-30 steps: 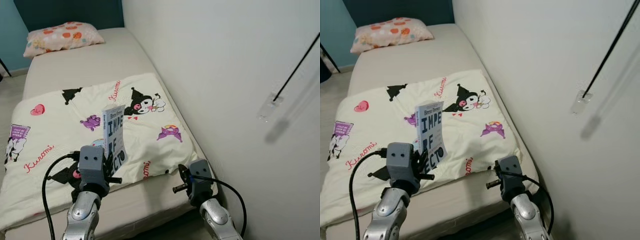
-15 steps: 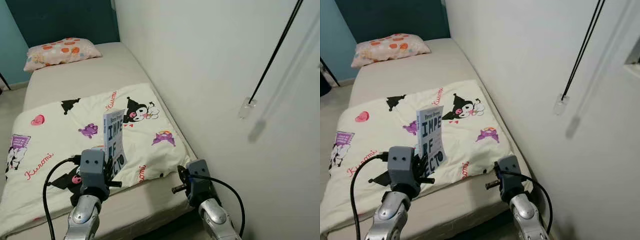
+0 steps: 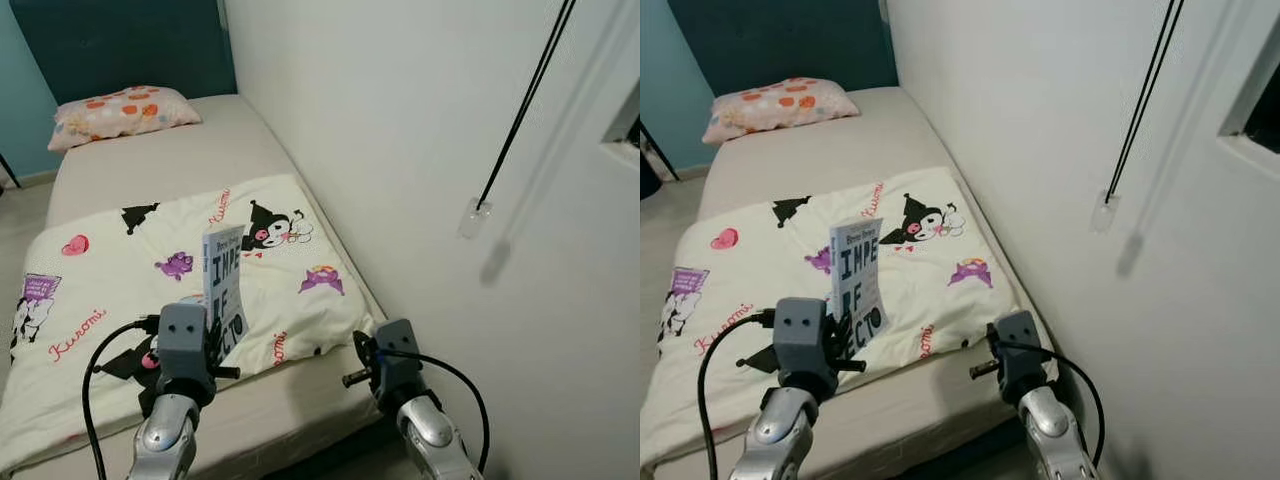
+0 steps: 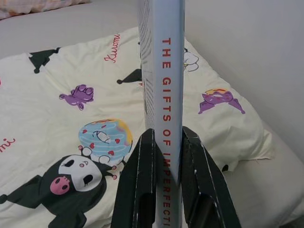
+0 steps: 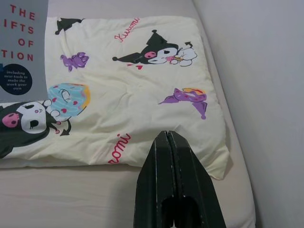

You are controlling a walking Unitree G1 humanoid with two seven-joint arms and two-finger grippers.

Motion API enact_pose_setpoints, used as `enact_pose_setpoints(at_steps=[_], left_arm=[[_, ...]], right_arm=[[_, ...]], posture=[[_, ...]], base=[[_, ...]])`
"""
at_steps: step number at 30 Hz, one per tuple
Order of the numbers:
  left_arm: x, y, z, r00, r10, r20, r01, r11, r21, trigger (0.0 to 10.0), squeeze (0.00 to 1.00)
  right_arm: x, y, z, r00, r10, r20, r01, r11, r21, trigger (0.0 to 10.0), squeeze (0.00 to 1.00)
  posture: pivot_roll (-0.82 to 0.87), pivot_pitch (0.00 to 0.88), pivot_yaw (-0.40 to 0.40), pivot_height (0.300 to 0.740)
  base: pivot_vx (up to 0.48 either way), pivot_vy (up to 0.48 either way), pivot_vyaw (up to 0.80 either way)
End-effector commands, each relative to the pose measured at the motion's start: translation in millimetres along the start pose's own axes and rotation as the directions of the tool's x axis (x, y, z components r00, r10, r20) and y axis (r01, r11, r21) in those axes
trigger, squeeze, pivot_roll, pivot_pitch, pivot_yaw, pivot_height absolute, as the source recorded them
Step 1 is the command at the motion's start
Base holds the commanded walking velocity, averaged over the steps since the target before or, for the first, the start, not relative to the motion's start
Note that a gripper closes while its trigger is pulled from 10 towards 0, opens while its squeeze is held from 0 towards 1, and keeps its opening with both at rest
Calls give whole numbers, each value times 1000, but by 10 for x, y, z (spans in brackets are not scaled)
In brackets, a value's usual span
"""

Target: Clean up the room

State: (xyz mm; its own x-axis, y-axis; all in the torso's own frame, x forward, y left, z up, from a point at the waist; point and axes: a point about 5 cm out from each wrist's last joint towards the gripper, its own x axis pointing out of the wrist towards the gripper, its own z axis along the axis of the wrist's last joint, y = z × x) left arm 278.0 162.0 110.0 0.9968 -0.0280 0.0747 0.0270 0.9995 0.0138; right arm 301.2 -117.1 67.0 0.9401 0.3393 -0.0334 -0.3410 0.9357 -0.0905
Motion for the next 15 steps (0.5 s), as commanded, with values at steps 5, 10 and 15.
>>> enact_pose_setpoints(at_steps=[5, 10, 15], left_arm=[[-57, 16, -90, 1000, -1, -19, 2, 999, 32, 10000, 0], [-92, 27, -166, 999, 3, -44, -1, 999, 36, 10000, 0], [-134, 33, -272, 997, 13, -79, -10, 999, 35, 10000, 0]], right_arm=[[-28, 29, -74, 1000, 9, -20, -8, 1000, 28, 10000, 0], [-28, 47, -80, 1000, 18, -22, -17, 999, 40, 10000, 0], [-34, 81, -143, 998, 23, -56, -22, 999, 25, 10000, 0]], posture=[[-27, 150, 10, 740], [-27, 150, 10, 740], [-26, 151, 10, 740]], base=[[0, 0, 0], [0, 0, 0], [0, 0, 0]])
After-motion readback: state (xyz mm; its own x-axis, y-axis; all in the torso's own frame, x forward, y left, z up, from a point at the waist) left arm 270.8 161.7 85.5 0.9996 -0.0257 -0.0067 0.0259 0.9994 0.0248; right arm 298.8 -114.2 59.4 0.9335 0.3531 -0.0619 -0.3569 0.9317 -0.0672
